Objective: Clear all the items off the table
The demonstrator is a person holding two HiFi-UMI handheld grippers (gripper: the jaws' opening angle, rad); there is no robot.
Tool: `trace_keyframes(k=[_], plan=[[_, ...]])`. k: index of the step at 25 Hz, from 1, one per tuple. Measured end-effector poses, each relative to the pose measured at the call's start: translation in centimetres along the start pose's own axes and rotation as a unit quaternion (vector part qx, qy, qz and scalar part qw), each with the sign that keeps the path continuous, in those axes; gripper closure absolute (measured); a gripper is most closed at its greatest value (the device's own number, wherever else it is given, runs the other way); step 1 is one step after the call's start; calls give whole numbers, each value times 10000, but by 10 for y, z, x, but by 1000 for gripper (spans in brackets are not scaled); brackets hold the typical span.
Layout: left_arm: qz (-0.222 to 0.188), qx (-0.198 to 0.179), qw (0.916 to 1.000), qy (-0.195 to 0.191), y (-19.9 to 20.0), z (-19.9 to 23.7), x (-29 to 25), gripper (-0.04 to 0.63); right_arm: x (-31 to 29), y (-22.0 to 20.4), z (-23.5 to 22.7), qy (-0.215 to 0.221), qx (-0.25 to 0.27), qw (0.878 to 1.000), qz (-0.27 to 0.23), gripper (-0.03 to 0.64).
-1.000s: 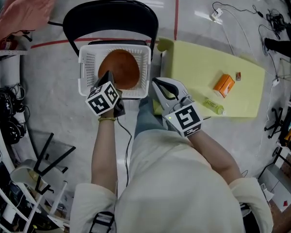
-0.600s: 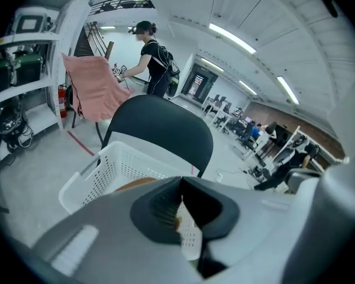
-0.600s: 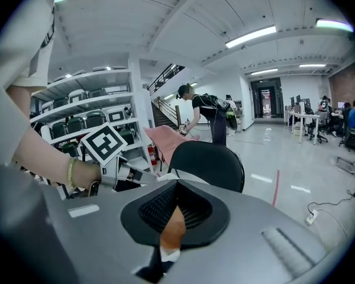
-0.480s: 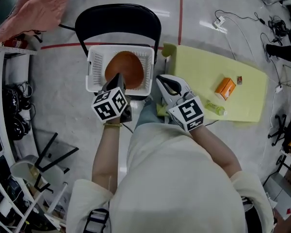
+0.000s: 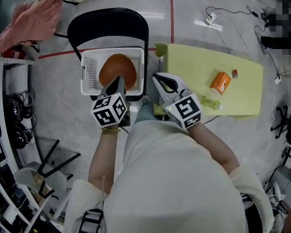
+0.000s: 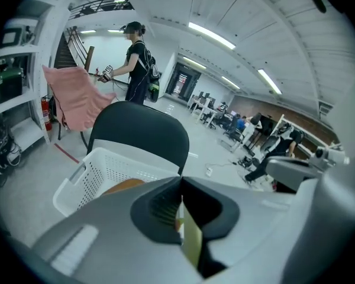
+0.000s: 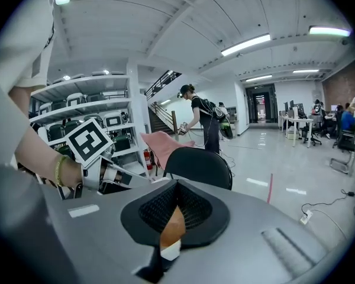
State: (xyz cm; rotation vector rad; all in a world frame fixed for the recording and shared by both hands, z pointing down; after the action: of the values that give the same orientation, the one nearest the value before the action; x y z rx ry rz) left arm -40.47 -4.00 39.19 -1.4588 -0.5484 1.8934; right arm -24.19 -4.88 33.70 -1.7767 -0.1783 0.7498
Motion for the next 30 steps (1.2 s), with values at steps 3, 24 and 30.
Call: trace_keyframes(k=[3, 24, 30], plan=[[76, -228, 9996, -122, -5, -21, -6, 585, 14, -5, -7, -129, -96, 9999, 13, 623], [581, -1895, 9595, -2000, -106, -256, -41, 584, 200, -88, -85, -1624, -912, 9824, -110, 623], [861, -2211, 9422, -2365, -147, -311, -48, 584, 256, -118, -106, -2067, -1200, 9709, -172, 623]])
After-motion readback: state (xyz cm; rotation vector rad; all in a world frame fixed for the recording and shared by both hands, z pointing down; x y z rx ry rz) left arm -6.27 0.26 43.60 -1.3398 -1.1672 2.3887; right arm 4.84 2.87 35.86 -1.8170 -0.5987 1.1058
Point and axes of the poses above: the fingertips, and each gripper's own axes: x backward along the fingers, z to its left, y out of its top, the point moved 4 cm from there along x, backward along the fingers, and after that the axes turned 6 degrees about y, right-handed, at the moved point
